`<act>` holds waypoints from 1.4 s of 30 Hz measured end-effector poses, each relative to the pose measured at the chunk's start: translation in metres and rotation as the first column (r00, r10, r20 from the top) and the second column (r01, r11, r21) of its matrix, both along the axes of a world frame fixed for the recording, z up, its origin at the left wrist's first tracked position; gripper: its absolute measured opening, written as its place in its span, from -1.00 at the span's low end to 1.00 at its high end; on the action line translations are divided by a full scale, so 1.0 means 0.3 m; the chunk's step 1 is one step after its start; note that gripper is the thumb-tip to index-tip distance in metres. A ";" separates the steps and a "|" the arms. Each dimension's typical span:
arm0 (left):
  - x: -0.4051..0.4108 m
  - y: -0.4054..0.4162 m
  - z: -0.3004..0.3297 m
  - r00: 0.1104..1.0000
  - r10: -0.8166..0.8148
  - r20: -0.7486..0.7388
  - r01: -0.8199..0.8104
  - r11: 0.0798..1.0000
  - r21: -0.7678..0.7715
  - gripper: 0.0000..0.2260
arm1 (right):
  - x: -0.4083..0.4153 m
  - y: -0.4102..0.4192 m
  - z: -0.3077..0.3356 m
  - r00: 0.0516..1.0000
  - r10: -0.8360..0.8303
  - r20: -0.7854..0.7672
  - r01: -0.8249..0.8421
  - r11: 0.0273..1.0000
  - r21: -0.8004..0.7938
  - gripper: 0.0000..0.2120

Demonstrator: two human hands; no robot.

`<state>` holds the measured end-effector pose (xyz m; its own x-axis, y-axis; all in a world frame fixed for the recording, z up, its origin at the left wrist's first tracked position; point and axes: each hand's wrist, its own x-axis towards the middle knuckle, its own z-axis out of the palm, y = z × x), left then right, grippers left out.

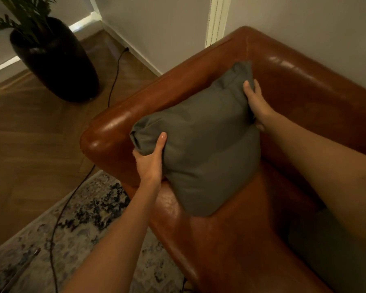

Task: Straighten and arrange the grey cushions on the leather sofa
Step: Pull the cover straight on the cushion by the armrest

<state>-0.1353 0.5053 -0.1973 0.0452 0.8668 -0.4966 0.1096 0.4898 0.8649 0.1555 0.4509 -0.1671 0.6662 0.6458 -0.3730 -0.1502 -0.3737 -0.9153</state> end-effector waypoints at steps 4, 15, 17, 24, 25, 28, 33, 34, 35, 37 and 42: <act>0.014 -0.056 0.068 0.971 0.057 -0.233 0.052 0.899 0.435 -0.13 | -0.006 -0.088 0.009 0.997 0.060 0.051 -0.054 0.992 -0.118 -0.28; 0.300 -0.105 0.201 0.635 -0.311 -0.708 0.762 0.405 0.505 -0.58 | -0.055 -0.538 0.012 0.992 -0.126 -0.003 0.118 0.934 -0.337 -0.57; 0.355 -0.080 0.194 0.506 -0.336 -0.795 0.854 0.328 0.405 -0.51 | -0.076 -0.609 -0.026 0.984 -0.178 -0.032 0.155 0.924 -0.349 -0.59; 0.483 0.011 0.192 0.246 -0.360 -0.900 0.937 0.327 0.125 -0.09 | -0.218 -0.649 -0.246 0.927 -0.304 -0.218 0.202 0.897 -0.394 -0.63; 0.493 0.019 0.183 0.253 -0.366 -0.895 0.929 0.349 0.120 -0.08 | -0.237 -0.638 -0.282 0.911 -0.314 -0.268 0.199 0.902 -0.384 -0.62; 0.510 0.030 0.150 0.333 -0.374 -0.866 0.890 0.428 0.158 -0.11 | -0.295 -0.607 -0.381 0.854 -0.325 -0.407 0.179 0.917 -0.356 -0.57; 0.513 0.029 0.101 0.453 -0.325 -0.830 0.809 0.541 0.230 0.04 | -0.368 -0.540 -0.515 0.713 -0.387 -0.585 0.248 0.919 -0.305 -0.38; 0.512 0.026 0.097 0.451 -0.287 -0.845 0.800 0.550 0.240 0.07 | -0.377 -0.529 -0.535 0.659 -0.408 -0.632 0.289 0.913 -0.287 -0.33; 0.511 0.022 0.098 0.441 -0.248 -0.863 0.799 0.546 0.251 0.08 | -0.383 -0.520 -0.555 0.592 -0.427 -0.683 0.340 0.901 -0.269 -0.29; 0.502 0.011 0.108 0.432 -0.170 -0.886 0.803 0.520 0.292 0.04 | -0.388 -0.509 -0.576 0.474 -0.431 -0.768 0.425 0.876 -0.230 -0.23; 0.431 -0.044 0.141 0.522 -0.094 -0.848 0.749 0.527 0.403 -0.11 | -0.395 -0.510 -0.527 0.381 -0.445 -0.811 0.510 0.832 -0.217 -0.40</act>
<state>-0.0061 0.4920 -0.1549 0.4695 0.8719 0.1391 0.7773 -0.4829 0.4032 0.0369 0.2979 -0.3252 0.2956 0.3644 -0.8831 -0.9537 0.0587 -0.2950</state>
